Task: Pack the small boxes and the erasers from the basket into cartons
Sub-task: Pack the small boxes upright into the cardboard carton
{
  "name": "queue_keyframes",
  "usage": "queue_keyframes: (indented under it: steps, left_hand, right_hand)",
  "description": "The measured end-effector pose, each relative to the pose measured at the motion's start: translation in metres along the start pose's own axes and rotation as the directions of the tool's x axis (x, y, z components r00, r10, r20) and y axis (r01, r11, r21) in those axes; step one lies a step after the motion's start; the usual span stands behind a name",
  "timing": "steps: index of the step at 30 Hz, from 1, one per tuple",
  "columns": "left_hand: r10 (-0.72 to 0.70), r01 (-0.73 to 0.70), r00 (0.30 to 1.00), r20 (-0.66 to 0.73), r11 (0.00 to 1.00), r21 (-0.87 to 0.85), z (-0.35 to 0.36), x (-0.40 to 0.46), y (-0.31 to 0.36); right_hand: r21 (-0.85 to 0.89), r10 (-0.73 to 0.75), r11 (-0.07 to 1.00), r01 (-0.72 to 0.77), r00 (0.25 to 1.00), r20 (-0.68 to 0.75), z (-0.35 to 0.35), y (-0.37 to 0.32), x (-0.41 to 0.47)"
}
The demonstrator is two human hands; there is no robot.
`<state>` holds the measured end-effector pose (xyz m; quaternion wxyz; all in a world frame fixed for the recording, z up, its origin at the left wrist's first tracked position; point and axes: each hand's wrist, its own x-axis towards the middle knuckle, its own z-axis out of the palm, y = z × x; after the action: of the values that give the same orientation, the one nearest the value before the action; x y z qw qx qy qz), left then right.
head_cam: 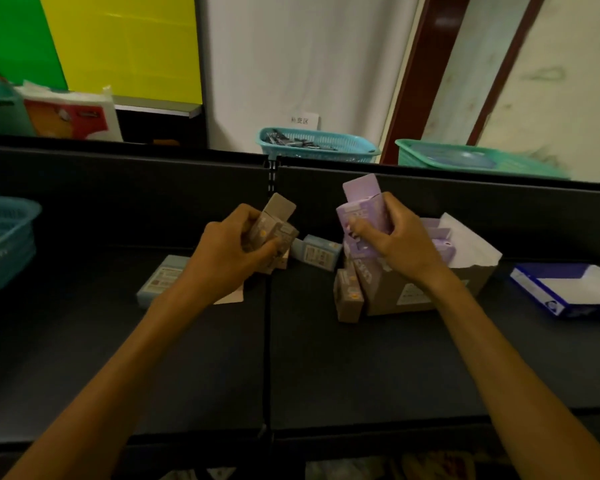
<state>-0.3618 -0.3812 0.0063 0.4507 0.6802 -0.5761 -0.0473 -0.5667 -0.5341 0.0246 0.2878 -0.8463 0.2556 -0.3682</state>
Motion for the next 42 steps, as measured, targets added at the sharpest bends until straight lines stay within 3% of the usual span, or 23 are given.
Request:
queue_keyframes:
  steps: [6,9,19,24,28,37,42]
  left_hand:
    - [0.103,-0.105,0.994,-0.048,0.993,-0.053,0.033,0.025,0.029]
    - [0.139,-0.139,0.986,-0.092,0.99,0.006,0.052,0.04,0.047]
    - [0.103,-0.108,0.988,-0.119,0.993,-0.042,0.128,0.084,0.111]
    - [0.109,-0.11,0.994,-0.03,0.994,-0.007,0.157,0.094,0.125]
    - [0.108,-0.117,0.992,0.063,0.98,0.162,0.181,0.104,0.128]
    - [-0.042,-0.015,0.962,0.269,0.978,0.207,0.212,0.134,0.134]
    - [-0.108,-0.013,0.918,0.381,0.954,0.3,0.222,0.139,0.127]
  right_hand:
    - [-0.006,0.016,1.0,-0.017,0.998,-0.067,-0.053,0.028,0.0]
    - [0.067,0.051,0.997,-0.046,0.995,-0.083,-0.082,0.047,0.003]
    - [0.09,0.089,0.992,-0.084,0.995,-0.047,-0.163,0.126,0.021]
    - [0.078,0.076,0.994,-0.076,0.997,0.011,-0.177,0.153,0.028]
    - [0.08,0.053,0.995,-0.053,0.999,0.008,-0.179,0.17,0.031]
    - [0.087,0.042,0.995,-0.041,0.999,-0.012,-0.184,0.179,0.033]
    - [0.003,0.015,1.0,-0.015,0.998,0.054,-0.193,0.181,0.035]
